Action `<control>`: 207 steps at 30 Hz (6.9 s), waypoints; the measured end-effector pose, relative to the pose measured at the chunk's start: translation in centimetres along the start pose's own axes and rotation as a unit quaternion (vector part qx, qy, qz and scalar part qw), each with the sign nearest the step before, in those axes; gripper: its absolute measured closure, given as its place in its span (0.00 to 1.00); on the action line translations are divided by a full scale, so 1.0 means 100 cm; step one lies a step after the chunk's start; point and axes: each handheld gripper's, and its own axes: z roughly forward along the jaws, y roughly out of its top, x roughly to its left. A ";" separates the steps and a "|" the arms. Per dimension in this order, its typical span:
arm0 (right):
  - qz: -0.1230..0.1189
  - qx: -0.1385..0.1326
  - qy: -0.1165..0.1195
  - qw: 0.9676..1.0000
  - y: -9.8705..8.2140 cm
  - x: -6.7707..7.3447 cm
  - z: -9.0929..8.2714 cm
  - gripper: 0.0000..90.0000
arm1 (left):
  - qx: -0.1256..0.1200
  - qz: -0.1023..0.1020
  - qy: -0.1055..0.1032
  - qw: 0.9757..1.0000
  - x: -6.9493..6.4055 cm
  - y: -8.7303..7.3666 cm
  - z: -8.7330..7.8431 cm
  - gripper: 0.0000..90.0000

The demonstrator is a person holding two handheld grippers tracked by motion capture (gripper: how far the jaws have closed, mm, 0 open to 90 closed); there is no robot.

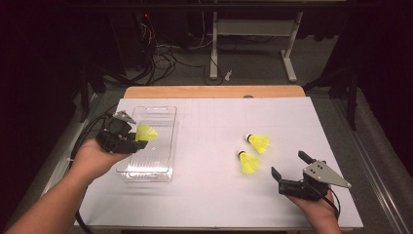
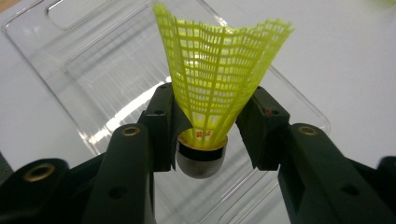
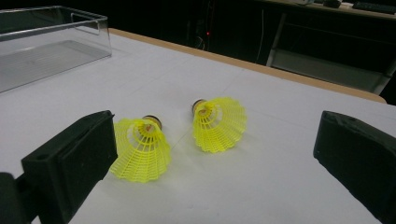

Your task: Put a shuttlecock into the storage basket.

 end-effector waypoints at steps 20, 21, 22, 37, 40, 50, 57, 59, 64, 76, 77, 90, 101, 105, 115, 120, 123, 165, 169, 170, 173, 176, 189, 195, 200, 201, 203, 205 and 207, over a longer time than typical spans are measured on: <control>0.001 0.001 0.001 1.000 0.000 0.000 0.001 0.00 | 0.016 -0.028 0.012 0.999 0.018 -0.001 0.006 0.66; 0.001 0.001 0.001 1.000 0.000 0.000 0.001 0.00 | 0.016 -0.029 0.012 0.999 0.019 -0.001 0.007 0.66; 0.002 0.001 0.001 1.000 0.000 0.000 0.001 0.00 | 0.016 -0.032 0.010 0.999 0.019 0.000 0.008 0.66; 0.003 -0.001 0.000 1.000 0.000 0.000 -0.001 0.00 | 0.038 -0.054 0.014 0.998 0.028 0.002 0.036 0.66; 0.003 0.000 0.000 1.000 0.000 0.000 0.000 0.00 | 0.040 -0.057 0.013 0.997 0.030 0.002 0.038 0.66; 0.001 -0.001 0.003 1.000 0.000 0.001 0.000 0.00 | 0.048 -0.063 0.008 0.997 0.032 0.002 0.050 0.66; 0.001 -0.002 0.001 1.000 0.000 0.001 -0.001 0.00 | 0.052 -0.065 0.001 0.997 0.032 0.004 0.055 0.66; 0.001 -0.002 0.002 1.000 0.000 0.001 -0.001 0.00 | 0.055 -0.067 0.001 0.996 0.032 0.005 0.057 0.66; 0.000 -0.002 0.002 1.000 0.000 0.001 -0.002 0.00 | 0.064 -0.070 0.004 0.995 0.033 0.005 0.065 0.66; 0.000 -0.001 0.003 1.000 0.000 0.001 -0.001 0.00 | 0.063 -0.080 0.002 0.995 0.037 0.004 0.067 0.65; 0.000 -0.001 0.003 1.000 0.000 0.001 -0.001 0.00 | 0.065 -0.082 0.002 0.995 0.038 0.004 0.068 0.65; 0.000 0.001 0.003 1.000 -0.001 0.001 0.000 0.00 | 0.079 -0.099 0.015 0.992 0.051 0.003 0.075 0.65; 0.000 0.001 0.004 1.000 -0.001 0.001 0.001 0.00 | 0.087 -0.114 0.018 0.989 0.059 0.001 0.077 0.65; 0.000 0.001 0.004 1.000 -0.001 0.001 0.001 0.00 | 0.093 -0.111 0.017 0.989 0.059 0.001 0.080 0.65; 0.002 0.003 0.004 1.000 -0.001 0.001 0.001 0.00 | 0.096 -0.107 0.016 0.989 0.059 0.003 0.081 0.63; 0.002 0.003 0.005 1.000 -0.001 0.002 0.002 0.00 | 0.097 -0.107 0.015 0.989 0.059 0.002 0.081 0.62; 0.001 0.002 0.005 1.000 -0.001 0.001 0.001 0.00 | 0.098 -0.109 0.012 0.989 0.059 0.002 0.081 0.62; -0.001 0.001 0.006 1.000 0.000 0.003 0.002 0.00 | 0.069 -0.105 -0.007 0.992 0.049 0.008 0.066 0.20; -0.001 0.001 0.006 1.000 0.000 0.003 0.003 0.00 | 0.070 -0.103 -0.009 0.992 0.044 0.010 0.065 0.18; -0.001 0.001 0.006 1.000 0.000 0.003 0.003 0.00 | 0.072 -0.102 -0.009 0.992 0.044 0.010 0.065 0.18; -0.002 0.001 0.006 1.000 0.001 0.004 0.003 0.00 | 0.076 -0.101 -0.007 0.992 0.040 0.012 0.065 0.13; -0.001 0.002 0.006 1.000 0.000 0.003 0.003 0.00 | 0.086 -0.099 0.001 0.991 0.036 0.013 0.067 0.08; -0.002 0.002 0.006 1.000 0.000 0.004 0.003 0.00 | 0.086 -0.080 -0.004 0.993 0.017 0.025 0.065 0.01; -0.003 0.002 0.006 1.000 0.001 0.004 0.003 0.00 | 0.080 -0.062 -0.015 0.995 0.002 0.035 0.062 0.01; -0.003 0.000 0.006 1.000 0.001 0.004 0.003 0.00 | 0.077 -0.044 -0.023 0.996 -0.014 0.044 0.062 0.01; -0.003 0.000 0.006 1.000 0.001 0.004 0.003 0.00 | 0.079 -0.041 -0.023 0.996 -0.017 0.046 0.062 0.01; -0.004 0.000 0.006 1.000 0.001 0.004 0.003 0.00 | 0.078 -0.035 -0.024 0.996 -0.022 0.050 0.062 0.01; -0.004 0.000 0.006 1.000 0.001 0.004 0.003 0.00 | 0.077 -0.030 -0.026 0.996 -0.028 0.054 0.063 0.01; -0.004 0.000 0.006 1.000 0.001 0.004 0.003 0.00 | 0.076 -0.027 -0.030 0.996 -0.032 0.057 0.063 0.01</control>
